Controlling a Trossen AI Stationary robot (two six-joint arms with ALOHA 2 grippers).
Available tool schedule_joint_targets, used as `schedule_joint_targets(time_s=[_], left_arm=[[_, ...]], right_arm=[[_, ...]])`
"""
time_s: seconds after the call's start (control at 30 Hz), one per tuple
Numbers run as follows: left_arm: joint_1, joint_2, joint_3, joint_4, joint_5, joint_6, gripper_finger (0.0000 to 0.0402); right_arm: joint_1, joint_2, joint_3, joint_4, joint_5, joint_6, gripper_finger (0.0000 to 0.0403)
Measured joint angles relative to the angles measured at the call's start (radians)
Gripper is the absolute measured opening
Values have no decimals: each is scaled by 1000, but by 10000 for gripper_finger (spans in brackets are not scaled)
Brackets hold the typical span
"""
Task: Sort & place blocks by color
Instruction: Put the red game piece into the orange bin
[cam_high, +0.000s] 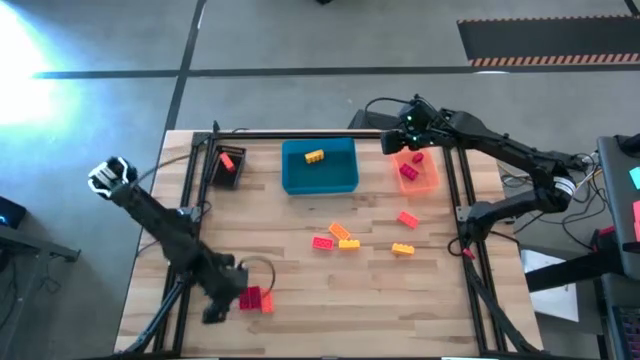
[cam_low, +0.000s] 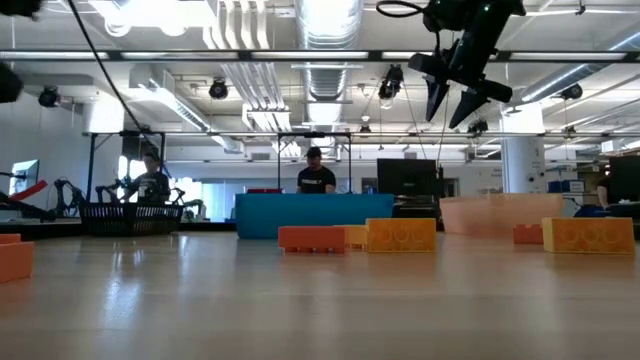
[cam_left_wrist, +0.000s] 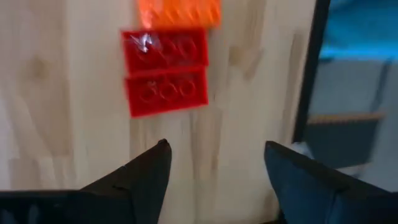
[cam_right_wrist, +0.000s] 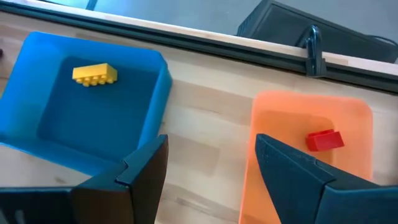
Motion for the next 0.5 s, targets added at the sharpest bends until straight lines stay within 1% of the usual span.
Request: schedule_joint_targets(time_s=[0.07,0.13,0.37,0.4,0.43,0.5], left_arm=[[-49,44,3,3,-54,-1,214],[-64,82,3,17,-80,-3,179],[-52,152,-5,45,-97,75,21],[-47,158,-7,45,-100,73,11],[-43,165,-8,48,-107,70,9],[-37,174,-14,59,-128,75,13]], right_arm=[[19,4,0,0,19,7,231],[35,9,0,0,36,14,231],[65,21,0,4,46,25,231],[67,23,0,4,46,25,231],[68,23,0,4,46,25,231],[70,24,0,5,52,27,231]])
